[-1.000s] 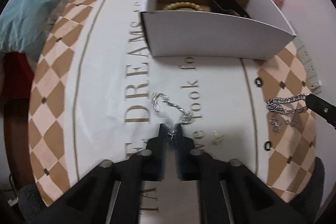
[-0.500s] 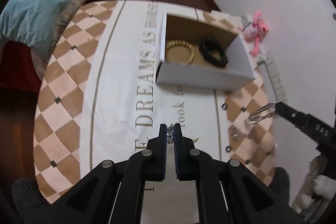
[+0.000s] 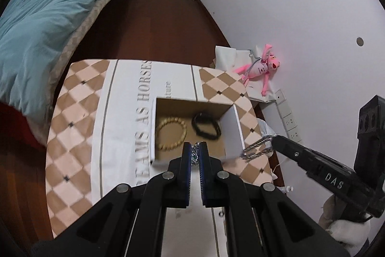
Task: Organize jewelry
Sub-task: 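Carry both silver chains into the white box and open both tools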
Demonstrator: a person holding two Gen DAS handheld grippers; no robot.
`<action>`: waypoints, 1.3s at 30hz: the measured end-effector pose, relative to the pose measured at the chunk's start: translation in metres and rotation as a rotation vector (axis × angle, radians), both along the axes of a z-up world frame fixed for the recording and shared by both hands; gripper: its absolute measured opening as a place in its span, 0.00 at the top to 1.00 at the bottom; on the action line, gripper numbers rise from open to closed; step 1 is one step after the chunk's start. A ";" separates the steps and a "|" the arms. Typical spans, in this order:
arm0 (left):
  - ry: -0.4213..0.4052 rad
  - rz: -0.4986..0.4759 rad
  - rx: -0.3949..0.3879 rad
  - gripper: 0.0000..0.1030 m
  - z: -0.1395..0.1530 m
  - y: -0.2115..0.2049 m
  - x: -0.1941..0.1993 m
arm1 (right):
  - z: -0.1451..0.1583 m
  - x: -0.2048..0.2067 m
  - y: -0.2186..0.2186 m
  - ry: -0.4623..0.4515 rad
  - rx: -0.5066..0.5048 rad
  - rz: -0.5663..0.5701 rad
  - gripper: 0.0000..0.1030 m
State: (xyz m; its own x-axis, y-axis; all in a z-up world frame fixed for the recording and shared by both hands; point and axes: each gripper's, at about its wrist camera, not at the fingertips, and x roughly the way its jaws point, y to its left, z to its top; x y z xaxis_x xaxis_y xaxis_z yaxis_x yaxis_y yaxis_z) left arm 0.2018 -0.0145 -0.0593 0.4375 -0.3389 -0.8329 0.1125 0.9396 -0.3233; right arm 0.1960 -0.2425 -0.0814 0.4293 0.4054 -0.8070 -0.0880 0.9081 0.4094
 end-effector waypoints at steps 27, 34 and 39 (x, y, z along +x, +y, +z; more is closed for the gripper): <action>0.213 0.034 0.088 0.36 -0.068 0.002 0.077 | -0.088 0.086 0.024 0.287 -0.143 0.097 0.65; 0.141 0.075 0.269 0.05 -0.071 -0.001 0.061 | -0.080 0.070 0.015 0.220 -0.293 0.048 0.44; 0.106 0.094 0.333 0.03 -0.078 -0.002 0.048 | -0.087 0.059 0.012 0.208 -0.348 0.027 0.33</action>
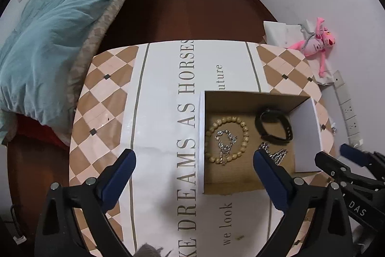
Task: Organize jewelry
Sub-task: 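Carry both silver chains into the white box and open both tools, then lift both tools up away from the box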
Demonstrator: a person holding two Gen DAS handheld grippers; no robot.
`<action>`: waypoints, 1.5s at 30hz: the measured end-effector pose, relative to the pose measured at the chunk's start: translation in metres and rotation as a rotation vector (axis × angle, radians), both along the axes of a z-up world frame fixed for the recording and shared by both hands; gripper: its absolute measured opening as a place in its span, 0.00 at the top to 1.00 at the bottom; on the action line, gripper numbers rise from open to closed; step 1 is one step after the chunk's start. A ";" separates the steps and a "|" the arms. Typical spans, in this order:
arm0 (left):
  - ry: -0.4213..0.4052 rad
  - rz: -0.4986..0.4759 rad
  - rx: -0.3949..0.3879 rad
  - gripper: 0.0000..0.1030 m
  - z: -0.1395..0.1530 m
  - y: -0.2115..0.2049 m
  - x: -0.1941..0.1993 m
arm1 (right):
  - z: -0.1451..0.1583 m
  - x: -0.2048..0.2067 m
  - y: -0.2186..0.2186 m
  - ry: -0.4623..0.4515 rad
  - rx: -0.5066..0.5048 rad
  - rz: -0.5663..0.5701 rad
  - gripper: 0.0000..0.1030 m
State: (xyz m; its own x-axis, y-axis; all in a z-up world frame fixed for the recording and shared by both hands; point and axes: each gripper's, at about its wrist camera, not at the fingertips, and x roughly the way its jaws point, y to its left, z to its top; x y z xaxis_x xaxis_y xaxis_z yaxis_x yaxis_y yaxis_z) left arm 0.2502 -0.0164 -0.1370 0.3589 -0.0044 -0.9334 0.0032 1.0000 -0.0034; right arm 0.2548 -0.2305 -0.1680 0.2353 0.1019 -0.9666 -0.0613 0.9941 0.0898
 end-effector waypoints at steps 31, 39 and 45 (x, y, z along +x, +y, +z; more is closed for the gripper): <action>-0.238 0.024 0.046 0.01 0.095 -0.014 -0.095 | 0.099 -0.093 -0.019 -0.310 -0.134 -0.075 0.00; -0.290 0.031 0.024 0.01 0.126 -0.015 -0.122 | 0.142 -0.123 -0.022 -0.392 -0.126 -0.085 0.00; -0.307 0.040 0.017 0.01 0.139 -0.015 -0.136 | 0.162 -0.141 -0.024 -0.424 -0.107 -0.092 0.00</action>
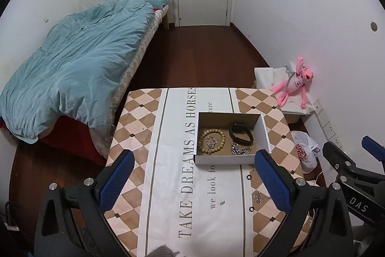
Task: Organize jewelry
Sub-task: 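Lift both tools up away from the box, then reach down and grasp the thin silver chain with the right tool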
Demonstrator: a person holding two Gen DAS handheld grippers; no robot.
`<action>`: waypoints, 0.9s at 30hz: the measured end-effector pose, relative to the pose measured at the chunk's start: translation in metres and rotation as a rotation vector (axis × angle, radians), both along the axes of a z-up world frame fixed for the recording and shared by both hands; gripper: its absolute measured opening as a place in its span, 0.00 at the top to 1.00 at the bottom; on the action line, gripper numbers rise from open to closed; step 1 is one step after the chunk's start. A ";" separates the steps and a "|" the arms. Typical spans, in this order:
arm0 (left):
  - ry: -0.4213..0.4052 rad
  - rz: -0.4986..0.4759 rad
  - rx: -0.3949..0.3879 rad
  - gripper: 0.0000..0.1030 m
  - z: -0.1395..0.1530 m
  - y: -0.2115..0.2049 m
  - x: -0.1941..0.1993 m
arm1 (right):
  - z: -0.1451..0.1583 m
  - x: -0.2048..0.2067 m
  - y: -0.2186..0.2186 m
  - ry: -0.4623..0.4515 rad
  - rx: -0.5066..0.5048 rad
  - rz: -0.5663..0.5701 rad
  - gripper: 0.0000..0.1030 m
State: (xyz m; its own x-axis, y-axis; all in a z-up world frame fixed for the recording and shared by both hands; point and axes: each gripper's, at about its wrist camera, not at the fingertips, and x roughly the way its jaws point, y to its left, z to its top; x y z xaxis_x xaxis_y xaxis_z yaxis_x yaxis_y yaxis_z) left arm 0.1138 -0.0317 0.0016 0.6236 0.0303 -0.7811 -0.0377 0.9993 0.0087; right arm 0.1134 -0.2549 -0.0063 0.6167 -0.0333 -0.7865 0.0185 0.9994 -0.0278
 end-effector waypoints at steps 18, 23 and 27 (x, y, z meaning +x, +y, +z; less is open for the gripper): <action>0.212 0.077 0.095 0.01 -0.117 0.005 -0.008 | -0.138 -0.006 -0.024 0.324 0.111 0.001 0.00; 0.312 0.090 0.123 0.01 -0.161 0.006 -0.013 | -0.200 -0.013 -0.041 0.394 0.140 -0.045 0.12; 0.367 0.091 0.136 0.01 -0.192 0.004 -0.015 | -0.226 -0.011 -0.039 0.379 0.139 -0.022 0.37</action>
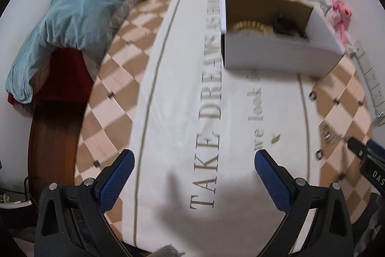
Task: Organize jewelry
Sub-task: 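Reach down and grasp the thin silver chain with the right tool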
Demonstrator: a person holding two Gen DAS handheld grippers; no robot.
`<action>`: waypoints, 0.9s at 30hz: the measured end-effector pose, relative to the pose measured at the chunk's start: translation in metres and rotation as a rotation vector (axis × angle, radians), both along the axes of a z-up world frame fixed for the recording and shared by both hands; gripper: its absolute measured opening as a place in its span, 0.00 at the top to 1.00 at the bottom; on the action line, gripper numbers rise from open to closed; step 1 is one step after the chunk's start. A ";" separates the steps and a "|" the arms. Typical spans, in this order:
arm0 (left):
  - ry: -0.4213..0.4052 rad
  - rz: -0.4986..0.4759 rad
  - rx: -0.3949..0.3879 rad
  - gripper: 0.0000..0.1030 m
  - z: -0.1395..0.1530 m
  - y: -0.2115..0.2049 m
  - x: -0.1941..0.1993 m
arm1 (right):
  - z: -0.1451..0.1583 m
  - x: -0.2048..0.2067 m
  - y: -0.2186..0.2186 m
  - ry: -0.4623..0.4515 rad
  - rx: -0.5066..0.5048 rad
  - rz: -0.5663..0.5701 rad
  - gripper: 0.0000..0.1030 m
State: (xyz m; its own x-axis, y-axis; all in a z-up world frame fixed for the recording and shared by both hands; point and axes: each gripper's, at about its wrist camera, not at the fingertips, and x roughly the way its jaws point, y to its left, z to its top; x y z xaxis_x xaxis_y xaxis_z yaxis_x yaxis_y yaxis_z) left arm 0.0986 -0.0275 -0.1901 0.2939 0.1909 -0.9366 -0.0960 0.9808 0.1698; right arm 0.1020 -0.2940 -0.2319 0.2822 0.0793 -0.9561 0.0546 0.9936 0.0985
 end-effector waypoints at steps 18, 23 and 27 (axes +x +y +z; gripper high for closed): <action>0.036 -0.084 -0.172 0.08 -0.019 -0.030 0.015 | 0.017 -0.001 -0.008 -0.137 0.041 -0.003 0.89; 0.050 -0.149 -0.162 0.35 -0.024 -0.051 0.023 | 0.020 0.000 -0.015 -0.123 0.041 -0.024 0.89; 0.070 -0.179 -0.156 0.68 -0.031 -0.060 0.024 | 0.018 -0.002 -0.018 -0.113 0.036 -0.032 0.89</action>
State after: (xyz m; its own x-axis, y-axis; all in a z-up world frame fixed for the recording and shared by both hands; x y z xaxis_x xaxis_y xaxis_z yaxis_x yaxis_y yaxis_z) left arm 0.1227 -0.0879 -0.2211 0.2434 -0.0074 -0.9699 0.0883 0.9960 0.0146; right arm 0.1001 -0.3119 -0.2137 0.3913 0.1027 -0.9145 0.0722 0.9873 0.1418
